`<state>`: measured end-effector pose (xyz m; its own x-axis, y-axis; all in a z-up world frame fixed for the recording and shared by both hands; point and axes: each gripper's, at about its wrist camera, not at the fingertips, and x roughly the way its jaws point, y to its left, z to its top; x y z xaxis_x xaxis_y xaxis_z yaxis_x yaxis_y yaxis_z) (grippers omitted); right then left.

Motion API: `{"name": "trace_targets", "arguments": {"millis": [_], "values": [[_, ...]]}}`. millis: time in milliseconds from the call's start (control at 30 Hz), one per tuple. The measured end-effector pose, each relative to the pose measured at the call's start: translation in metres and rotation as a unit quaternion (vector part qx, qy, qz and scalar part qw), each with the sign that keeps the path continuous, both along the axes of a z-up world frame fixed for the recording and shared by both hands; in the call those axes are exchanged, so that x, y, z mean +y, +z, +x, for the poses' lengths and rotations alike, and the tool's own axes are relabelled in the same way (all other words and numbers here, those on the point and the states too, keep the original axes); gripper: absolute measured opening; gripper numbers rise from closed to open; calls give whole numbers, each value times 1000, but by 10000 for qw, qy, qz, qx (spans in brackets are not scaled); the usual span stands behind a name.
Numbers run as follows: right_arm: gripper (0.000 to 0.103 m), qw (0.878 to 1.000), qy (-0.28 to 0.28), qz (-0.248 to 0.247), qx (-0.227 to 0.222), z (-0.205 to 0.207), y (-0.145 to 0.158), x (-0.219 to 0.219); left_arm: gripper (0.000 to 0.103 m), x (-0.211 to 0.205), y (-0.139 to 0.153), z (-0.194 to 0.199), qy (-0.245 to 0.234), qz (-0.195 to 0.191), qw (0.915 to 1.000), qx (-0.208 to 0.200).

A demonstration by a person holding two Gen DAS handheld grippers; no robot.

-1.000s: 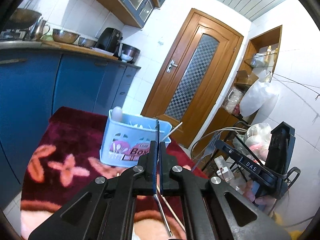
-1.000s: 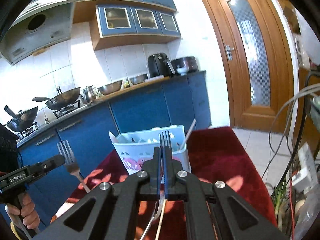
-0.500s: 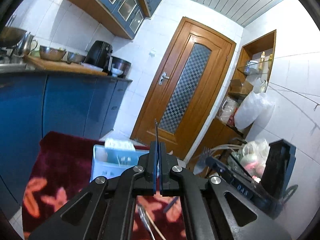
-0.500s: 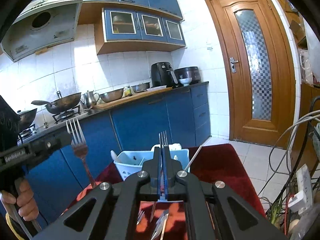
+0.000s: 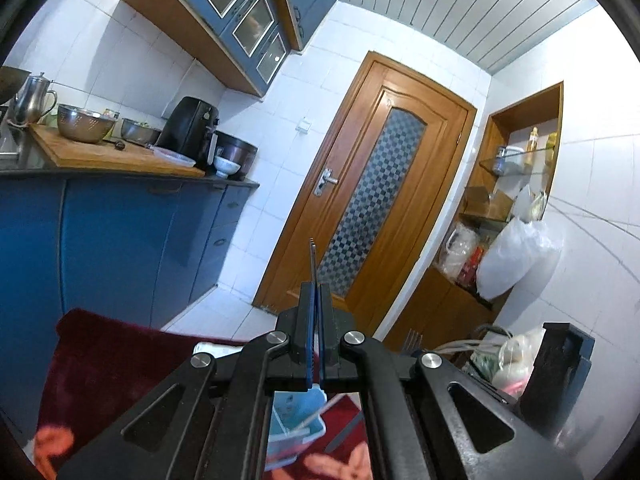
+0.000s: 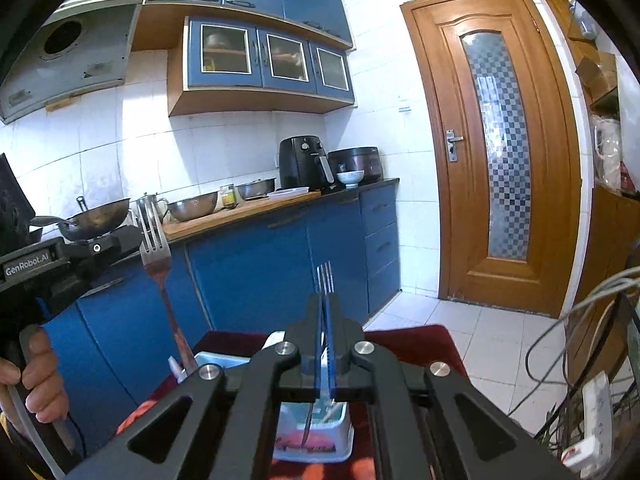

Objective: Organize utensils
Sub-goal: 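Raise both held silver forks up above the blue box, then open the left tool to drop its fork in while the right tool releases its fork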

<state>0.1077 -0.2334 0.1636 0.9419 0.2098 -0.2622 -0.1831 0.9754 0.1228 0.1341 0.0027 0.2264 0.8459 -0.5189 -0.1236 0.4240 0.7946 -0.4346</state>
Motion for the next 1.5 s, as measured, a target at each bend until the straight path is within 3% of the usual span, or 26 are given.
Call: {"name": "trace_targets", "arguments": {"millis": [200,433,733,967,1033,1100,1167,1333,1500], "values": [[3,9994,-85,-326,-105,26,-8,12,0,6,-16,29,2,-156,9999,40],[3,9982,46,-592,104,45,-42,31,0,11,-68,44,122,-89,9990,421],[3,9971,303,-292,628,55,-82,33,0,15,-102,44,260,160,9970,709],[5,9960,430,75,781,51,-90,29,0,13,-118,43,339,476,9937,953],[11,9959,461,163,757,48,-88,28,0,12,-118,40,334,538,9938,910],[26,9959,514,242,698,45,-86,27,0,11,-116,36,346,638,9931,918],[28,9959,533,305,661,41,-82,27,0,10,-113,35,345,699,9922,977],[28,9955,551,498,593,28,-72,23,20,13,-111,27,448,761,9901,1087],[32,9943,571,629,638,15,-67,19,24,16,-106,15,452,848,9889,1135]]}}
